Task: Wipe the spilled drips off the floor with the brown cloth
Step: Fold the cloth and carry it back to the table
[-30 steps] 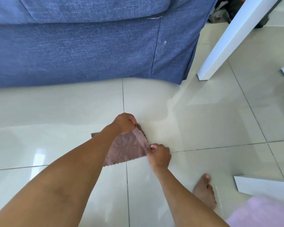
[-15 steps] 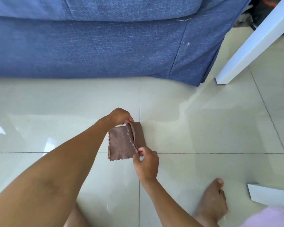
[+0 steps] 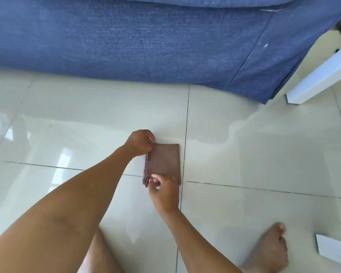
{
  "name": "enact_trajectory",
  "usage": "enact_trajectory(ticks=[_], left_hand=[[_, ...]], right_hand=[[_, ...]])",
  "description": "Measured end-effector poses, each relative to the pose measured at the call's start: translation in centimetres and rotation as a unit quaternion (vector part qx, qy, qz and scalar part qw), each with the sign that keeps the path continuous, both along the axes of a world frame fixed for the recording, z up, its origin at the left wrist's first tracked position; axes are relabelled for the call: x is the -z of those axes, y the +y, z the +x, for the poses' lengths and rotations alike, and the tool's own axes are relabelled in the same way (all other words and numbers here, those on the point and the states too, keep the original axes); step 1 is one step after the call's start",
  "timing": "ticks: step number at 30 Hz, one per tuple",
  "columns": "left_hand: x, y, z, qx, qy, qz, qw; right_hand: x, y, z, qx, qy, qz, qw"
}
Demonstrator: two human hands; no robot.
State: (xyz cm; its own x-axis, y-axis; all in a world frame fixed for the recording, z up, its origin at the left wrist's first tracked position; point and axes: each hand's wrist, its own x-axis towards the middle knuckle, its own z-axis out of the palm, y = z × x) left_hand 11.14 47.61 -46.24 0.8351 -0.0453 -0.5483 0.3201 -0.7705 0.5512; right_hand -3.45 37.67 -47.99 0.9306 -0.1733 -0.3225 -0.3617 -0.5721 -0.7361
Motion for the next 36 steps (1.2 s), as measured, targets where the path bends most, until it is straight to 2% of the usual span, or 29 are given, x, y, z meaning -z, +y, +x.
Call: enact_trajectory(ticks=[3,5,8,14,16,18,22,26,30,36], left_hand=[[0.7,-0.6,0.1,0.038,-0.060,0.048,0.996],[0.8,-1.8,0.2,0.069,-0.084,0.049,0.993],[0.8,-4.2,0.1,0.102,-0.053,0.040,0.993],[1.1,-6.5,0.2,0.182,0.000,0.117,0.976],[0.7,-6.4,0.4,0.177,0.021,0.114,0.977],[-0.4,-6.1,0.5,0.131,0.040,0.075,0.988],[-4.4,-5.0,0.5,0.050,0.054,-0.017,0.997],[-9.5,-4.0,-0.2,0.051,0.044,-0.045,0.997],[-15.1,-4.8,-1.7,0.035,-0.012,-0.070,0.997],[-25.2,-8.2,-3.8,0.060,-0.102,-0.123,0.985]], right_hand=[[0.5,-1.7,0.3,0.143,-0.052,-0.071,0.986],[0.9,-3.3,0.5,0.213,-0.008,-0.105,0.971],[1.4,-4.8,0.7,0.198,0.087,-0.084,0.973],[1.1,-4.8,1.6,0.218,0.162,0.020,0.962],[0.6,-5.0,1.9,0.230,0.185,0.060,0.953],[-0.3,-5.4,2.0,0.235,0.185,0.088,0.950],[-3.4,-6.7,2.0,0.218,0.140,0.122,0.958],[-7.8,-8.8,2.3,0.213,0.068,0.141,0.964],[-13.5,-11.8,3.0,0.200,-0.029,0.135,0.970],[-24.1,-17.7,3.4,0.144,-0.154,0.090,0.973]])
